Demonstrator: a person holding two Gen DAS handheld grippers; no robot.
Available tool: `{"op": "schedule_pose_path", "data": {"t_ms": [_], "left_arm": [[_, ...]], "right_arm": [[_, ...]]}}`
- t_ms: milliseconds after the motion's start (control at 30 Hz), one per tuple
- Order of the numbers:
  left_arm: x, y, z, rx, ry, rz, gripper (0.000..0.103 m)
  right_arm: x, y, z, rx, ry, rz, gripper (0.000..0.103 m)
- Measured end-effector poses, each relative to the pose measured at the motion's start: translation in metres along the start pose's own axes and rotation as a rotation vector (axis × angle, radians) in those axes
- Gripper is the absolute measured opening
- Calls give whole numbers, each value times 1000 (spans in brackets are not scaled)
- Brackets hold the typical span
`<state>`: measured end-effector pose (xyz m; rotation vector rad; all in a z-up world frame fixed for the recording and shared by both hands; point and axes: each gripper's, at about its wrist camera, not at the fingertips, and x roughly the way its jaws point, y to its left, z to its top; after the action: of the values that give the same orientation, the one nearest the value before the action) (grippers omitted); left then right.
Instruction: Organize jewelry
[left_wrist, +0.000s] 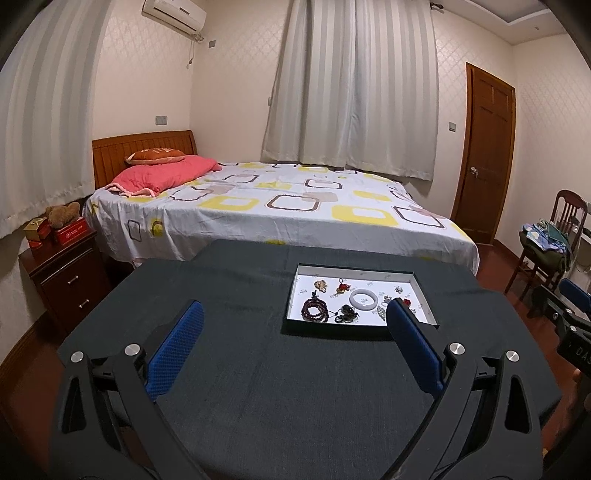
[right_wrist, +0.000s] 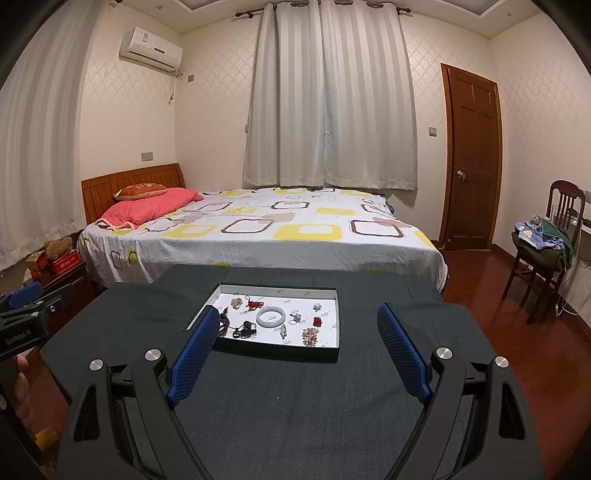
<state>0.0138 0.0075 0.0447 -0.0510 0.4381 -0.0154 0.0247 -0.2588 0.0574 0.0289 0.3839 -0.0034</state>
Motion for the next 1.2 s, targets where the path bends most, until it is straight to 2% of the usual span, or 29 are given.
{"op": "schedule_pose_path", "data": {"t_ms": [1200], "left_arm": [[0,4,5,-2,-8,36,97]], "right_arm": [[-1,4,0,-1,5,2,84]]}}
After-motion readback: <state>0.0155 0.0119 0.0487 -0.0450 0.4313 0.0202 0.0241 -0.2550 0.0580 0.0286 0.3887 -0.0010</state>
